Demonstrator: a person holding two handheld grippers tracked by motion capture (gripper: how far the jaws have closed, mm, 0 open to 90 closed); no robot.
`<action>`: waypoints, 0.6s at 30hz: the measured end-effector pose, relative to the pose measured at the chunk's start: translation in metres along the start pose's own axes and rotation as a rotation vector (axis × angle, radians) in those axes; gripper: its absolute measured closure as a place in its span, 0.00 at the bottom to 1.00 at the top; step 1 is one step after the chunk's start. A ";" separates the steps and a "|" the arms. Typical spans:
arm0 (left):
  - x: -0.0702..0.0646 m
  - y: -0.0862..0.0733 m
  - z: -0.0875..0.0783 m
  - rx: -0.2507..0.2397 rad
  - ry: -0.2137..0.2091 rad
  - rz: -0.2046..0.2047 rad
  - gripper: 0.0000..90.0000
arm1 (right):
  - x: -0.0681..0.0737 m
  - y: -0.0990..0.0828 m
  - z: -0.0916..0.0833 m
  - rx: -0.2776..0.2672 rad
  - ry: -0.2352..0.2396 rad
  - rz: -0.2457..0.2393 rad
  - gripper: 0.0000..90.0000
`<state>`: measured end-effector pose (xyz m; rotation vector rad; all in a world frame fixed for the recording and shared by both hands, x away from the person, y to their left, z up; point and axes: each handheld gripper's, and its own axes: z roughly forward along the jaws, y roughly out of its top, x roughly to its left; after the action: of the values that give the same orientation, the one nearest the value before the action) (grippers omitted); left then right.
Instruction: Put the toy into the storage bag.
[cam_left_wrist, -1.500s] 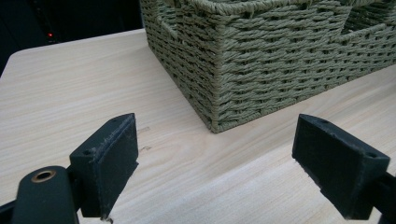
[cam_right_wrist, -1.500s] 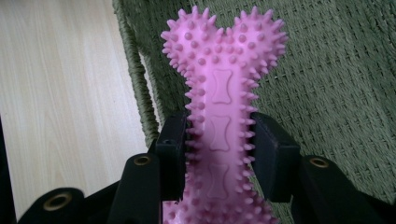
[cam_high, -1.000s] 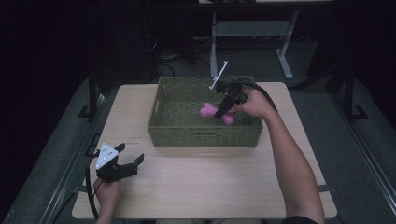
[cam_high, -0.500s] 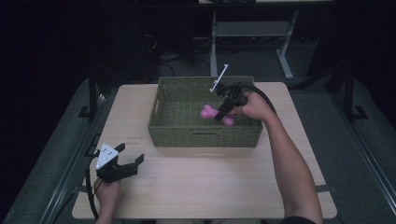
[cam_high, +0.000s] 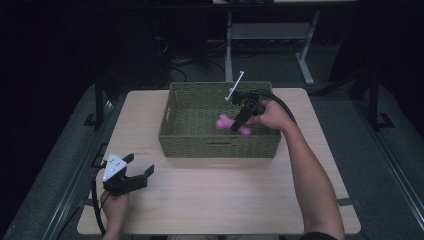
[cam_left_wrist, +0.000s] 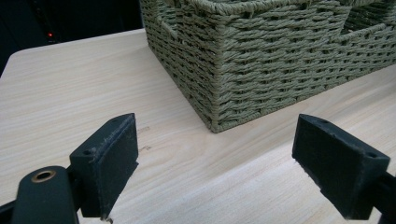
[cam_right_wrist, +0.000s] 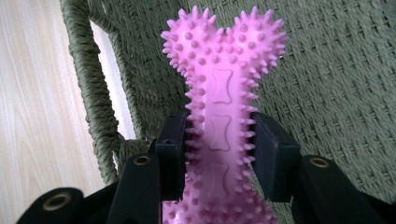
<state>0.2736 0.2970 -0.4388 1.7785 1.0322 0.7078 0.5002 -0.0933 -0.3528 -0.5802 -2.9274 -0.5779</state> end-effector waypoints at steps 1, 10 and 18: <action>0.000 0.000 0.000 -0.001 0.000 0.001 0.15 | 0.000 0.000 0.001 -0.002 0.002 0.000 0.64; 0.000 0.000 0.000 0.001 0.000 0.001 0.15 | -0.001 -0.003 0.007 -0.001 0.012 0.011 0.64; 0.000 0.000 0.001 0.003 0.001 0.002 0.15 | -0.002 -0.005 0.013 -0.003 0.022 0.011 0.64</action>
<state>0.2741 0.2962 -0.4386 1.7821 1.0331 0.7092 0.4997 -0.0932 -0.3665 -0.5855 -2.9016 -0.5838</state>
